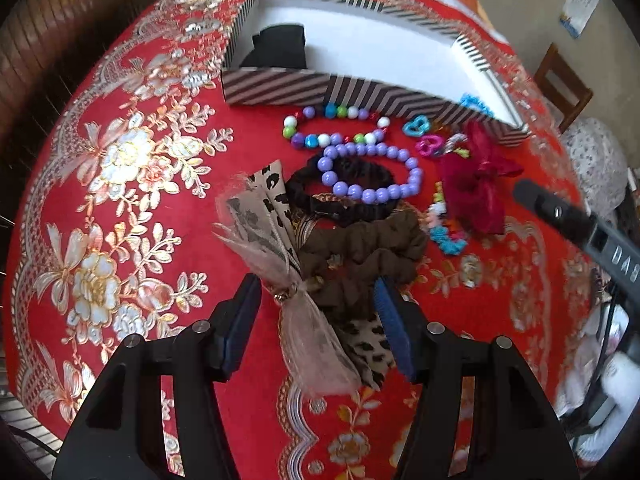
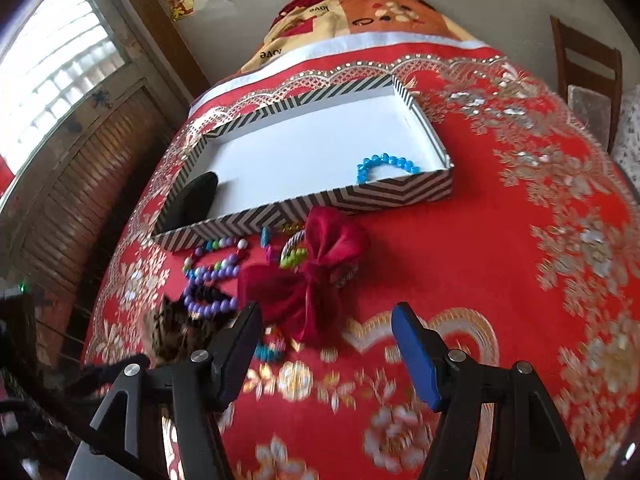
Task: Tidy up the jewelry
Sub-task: 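Grasp the red satin bow with the right tool while the left grasps the beige and brown scrunchies, then place the red bow in the box with the right tool while the left places the scrunchies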
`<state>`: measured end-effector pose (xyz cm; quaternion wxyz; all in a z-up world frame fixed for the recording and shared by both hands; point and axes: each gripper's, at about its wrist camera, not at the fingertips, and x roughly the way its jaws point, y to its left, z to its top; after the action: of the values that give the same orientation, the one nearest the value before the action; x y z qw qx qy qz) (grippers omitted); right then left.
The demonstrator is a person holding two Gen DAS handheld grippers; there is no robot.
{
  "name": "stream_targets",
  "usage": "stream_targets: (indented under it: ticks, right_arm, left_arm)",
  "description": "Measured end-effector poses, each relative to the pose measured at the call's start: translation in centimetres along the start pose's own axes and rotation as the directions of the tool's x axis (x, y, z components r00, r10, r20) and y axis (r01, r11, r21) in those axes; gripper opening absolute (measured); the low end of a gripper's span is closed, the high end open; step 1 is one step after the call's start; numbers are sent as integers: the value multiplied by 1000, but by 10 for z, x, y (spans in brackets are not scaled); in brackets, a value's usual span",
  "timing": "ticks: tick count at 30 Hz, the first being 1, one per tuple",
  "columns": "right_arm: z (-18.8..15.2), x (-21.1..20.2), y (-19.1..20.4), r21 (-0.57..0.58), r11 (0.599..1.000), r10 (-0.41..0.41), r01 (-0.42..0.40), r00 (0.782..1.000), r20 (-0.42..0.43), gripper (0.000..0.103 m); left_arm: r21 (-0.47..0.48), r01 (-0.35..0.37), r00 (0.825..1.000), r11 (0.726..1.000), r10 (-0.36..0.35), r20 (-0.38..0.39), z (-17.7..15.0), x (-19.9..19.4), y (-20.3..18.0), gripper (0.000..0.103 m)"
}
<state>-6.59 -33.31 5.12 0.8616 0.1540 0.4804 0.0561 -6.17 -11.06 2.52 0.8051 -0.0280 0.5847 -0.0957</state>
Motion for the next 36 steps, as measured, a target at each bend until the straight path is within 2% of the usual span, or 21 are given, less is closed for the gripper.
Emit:
stream_targets:
  ticks: [3, 5, 6, 7, 10, 12, 18, 25, 30, 36]
  right_arm:
    - [12, 19, -3, 17, 999, 35, -35, 999, -25, 55]
    - [16, 29, -3, 14, 999, 46, -46, 998, -41, 49]
    - [17, 36, -2, 12, 999, 50, -49, 997, -54, 40]
    - [18, 43, -2, 11, 999, 54, -53, 996, -73, 27]
    - [18, 43, 1, -13, 997, 69, -70, 996, -62, 13]
    - [17, 31, 6, -58, 995, 76, -78, 996, -41, 10]
    - [25, -11, 6, -94, 988, 119, -119, 993, 3, 10]
    - [56, -37, 4, -102, 989, 114, -107, 991, 73, 10]
    - [87, -33, -8, -115, 991, 75, -65, 993, 90, 10]
    - [127, 2, -21, -130, 991, 32, -24, 998, 62, 10]
  left_arm:
    - [-24, 21, 1000, 999, -21, 7, 3, 7, 1, 58]
    - [-16, 22, 999, 1000, -22, 25, 5, 7, -1, 50]
    - [-6, 27, 999, 1000, -27, 24, 6, 7, -2, 35]
    - [-2, 45, 999, 999, -45, 16, 7, 8, -2, 29]
    - [-16, 68, 998, 998, -68, 5, 6, 1, 3, 25]
    - [-13, 87, 996, 996, -87, 4, 5, -13, 8, 24]
    - [15, 135, 989, 991, -136, 55, 9, -58, 20, 24]
    - [43, 172, 975, 984, -176, 133, 55, -87, 9, 24]
    - [57, 163, 971, 985, -171, 169, 97, -85, -4, 24]
    - [61, 96, 979, 994, -105, 177, 157, -45, -24, 24]
